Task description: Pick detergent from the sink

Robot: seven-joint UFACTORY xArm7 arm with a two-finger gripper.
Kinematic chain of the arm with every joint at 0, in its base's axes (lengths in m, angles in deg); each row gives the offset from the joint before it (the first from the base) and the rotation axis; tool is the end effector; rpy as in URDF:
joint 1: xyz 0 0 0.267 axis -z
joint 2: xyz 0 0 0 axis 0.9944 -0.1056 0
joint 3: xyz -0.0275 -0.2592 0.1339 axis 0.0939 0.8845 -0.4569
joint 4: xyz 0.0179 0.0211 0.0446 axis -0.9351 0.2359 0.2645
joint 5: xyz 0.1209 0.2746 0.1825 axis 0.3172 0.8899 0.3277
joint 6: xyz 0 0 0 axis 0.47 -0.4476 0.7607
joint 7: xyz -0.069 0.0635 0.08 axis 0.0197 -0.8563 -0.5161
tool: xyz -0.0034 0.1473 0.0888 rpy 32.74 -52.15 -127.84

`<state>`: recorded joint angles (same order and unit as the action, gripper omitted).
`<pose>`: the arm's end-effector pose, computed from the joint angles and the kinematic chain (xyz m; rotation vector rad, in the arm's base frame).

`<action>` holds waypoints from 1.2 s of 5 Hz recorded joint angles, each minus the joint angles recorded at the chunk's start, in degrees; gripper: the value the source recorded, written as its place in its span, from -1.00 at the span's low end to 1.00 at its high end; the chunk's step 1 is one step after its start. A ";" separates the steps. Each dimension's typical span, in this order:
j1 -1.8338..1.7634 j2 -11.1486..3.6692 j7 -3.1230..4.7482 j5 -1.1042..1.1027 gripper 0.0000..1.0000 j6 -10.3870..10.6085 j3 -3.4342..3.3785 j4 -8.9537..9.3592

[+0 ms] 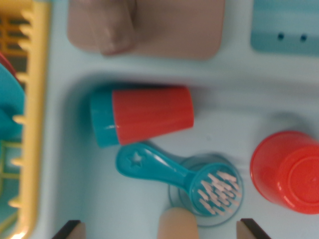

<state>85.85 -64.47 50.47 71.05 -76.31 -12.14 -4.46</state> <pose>0.4346 -0.0507 0.1302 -3.1183 -0.0775 0.0778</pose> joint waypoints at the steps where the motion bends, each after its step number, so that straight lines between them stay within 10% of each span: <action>1: 0.00 0.00 0.00 0.00 -1.00 0.00 0.00 0.00; 6: 0.46 -0.36 1.27 0.08 -1.00 5.25 0.62 5.51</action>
<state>86.30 -64.83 51.74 71.14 -71.05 -11.53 1.05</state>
